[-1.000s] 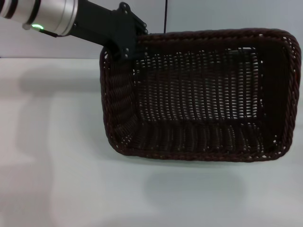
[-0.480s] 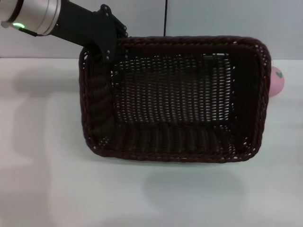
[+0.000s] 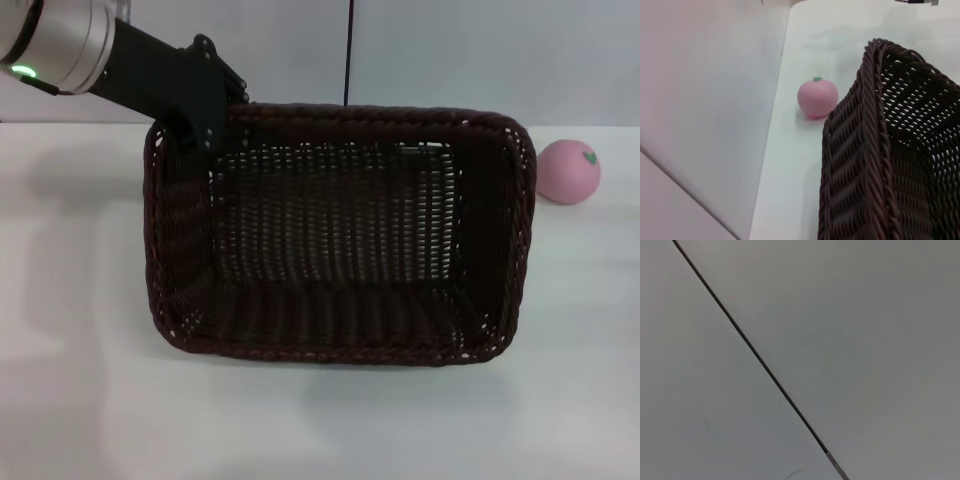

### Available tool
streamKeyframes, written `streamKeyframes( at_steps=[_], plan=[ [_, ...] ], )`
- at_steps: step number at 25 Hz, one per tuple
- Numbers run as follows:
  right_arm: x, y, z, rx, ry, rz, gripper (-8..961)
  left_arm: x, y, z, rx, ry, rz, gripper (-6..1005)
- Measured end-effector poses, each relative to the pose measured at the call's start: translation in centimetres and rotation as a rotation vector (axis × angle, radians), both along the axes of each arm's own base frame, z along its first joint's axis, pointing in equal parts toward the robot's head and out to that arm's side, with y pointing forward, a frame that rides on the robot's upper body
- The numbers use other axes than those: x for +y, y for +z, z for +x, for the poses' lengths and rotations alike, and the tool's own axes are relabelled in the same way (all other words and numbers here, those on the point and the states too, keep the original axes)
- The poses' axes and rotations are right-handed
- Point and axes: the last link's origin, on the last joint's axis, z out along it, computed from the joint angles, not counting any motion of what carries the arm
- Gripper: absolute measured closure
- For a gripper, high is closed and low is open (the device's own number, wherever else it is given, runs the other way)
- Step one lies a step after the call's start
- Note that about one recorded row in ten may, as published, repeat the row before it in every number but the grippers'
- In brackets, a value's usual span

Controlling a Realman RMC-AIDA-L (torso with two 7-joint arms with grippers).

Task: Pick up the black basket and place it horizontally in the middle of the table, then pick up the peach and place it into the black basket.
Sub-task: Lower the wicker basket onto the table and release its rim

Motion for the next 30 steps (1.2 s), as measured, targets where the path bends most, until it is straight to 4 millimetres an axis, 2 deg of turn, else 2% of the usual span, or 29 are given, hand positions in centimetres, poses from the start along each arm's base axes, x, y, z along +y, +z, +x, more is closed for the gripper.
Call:
streamKeyframes(
  at_steps=[12,20,30],
  plan=[
    [0.3,-0.5,-0.5,0.003,0.02,-0.016,488,-0.3,-1.2,-0.9,0.042,0.055,-0.042,821],
    [0.0,-0.9,-0.5,0.009,0.019,-0.03,489,0.3,-1.4,-0.5,0.005,0.061,0.001,820],
    [-0.1,-0.9,-0.4,0.011,0.016,-0.031,489,0.4,-1.8,0.0,-0.038,0.034,0.017,635]
  ],
)
